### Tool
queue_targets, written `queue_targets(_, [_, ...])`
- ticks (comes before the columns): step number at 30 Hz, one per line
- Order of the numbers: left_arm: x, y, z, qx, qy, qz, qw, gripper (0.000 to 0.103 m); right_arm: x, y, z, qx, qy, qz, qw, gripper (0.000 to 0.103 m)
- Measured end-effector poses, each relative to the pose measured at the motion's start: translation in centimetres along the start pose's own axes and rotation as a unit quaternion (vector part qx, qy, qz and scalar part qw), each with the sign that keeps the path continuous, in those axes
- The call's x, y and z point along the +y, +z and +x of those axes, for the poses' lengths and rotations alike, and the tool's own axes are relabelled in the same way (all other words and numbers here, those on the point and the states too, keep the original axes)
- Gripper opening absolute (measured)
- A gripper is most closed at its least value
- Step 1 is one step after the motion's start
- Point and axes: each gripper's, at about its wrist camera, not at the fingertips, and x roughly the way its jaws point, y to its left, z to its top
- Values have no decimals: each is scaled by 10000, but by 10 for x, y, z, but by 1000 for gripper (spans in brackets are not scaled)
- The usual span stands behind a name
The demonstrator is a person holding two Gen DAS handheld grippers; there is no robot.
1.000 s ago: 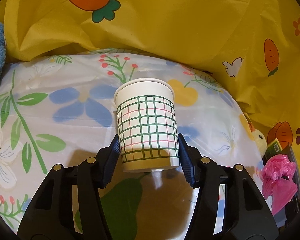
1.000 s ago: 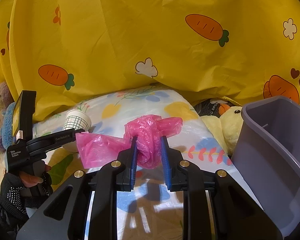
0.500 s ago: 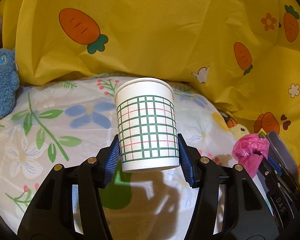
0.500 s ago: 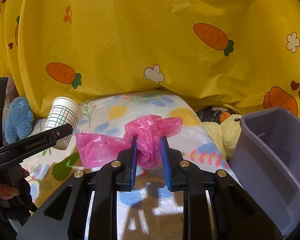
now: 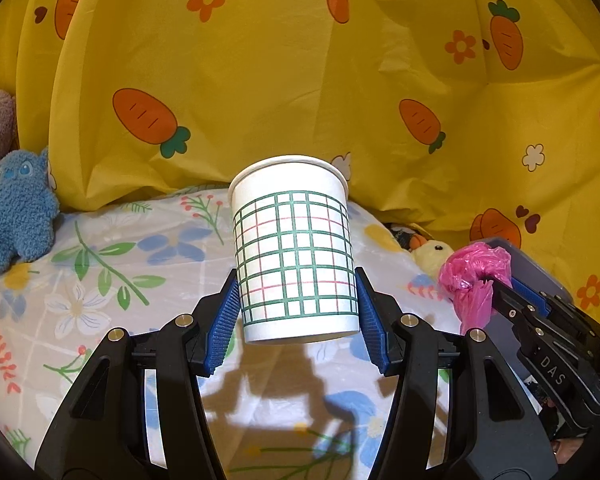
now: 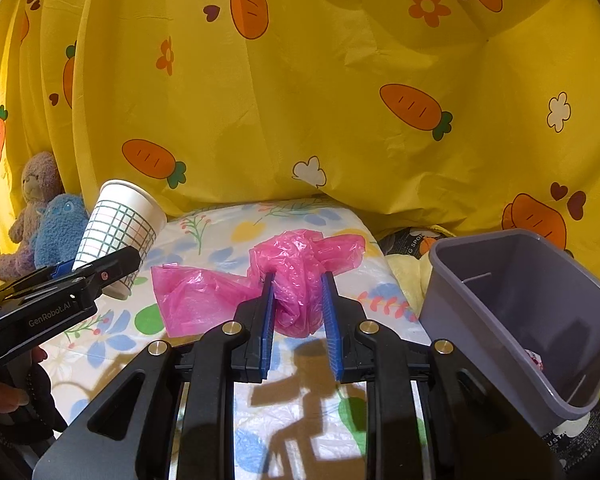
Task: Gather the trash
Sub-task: 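Carry the white grid cup with the left tool while the right tool carries the pink bag to the bin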
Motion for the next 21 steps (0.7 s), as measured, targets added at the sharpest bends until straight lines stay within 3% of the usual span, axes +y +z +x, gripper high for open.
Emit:
queue_targets(14, [-61, -6, -21, -74, -478, 373, 9981, 54, -42, -8, -43, -197, -360, 111, 9991, 23])
queue_targets(17, [-88, -3, -20, -81, -716, 520, 9960, 54, -62, -8, -53, -282, -623, 198, 9975, 23])
queue_targets(21, [-135, 1, -13, -18, -1200, 733, 9901, 54, -96, -8, -68, -456, -1329, 343, 9895, 24])
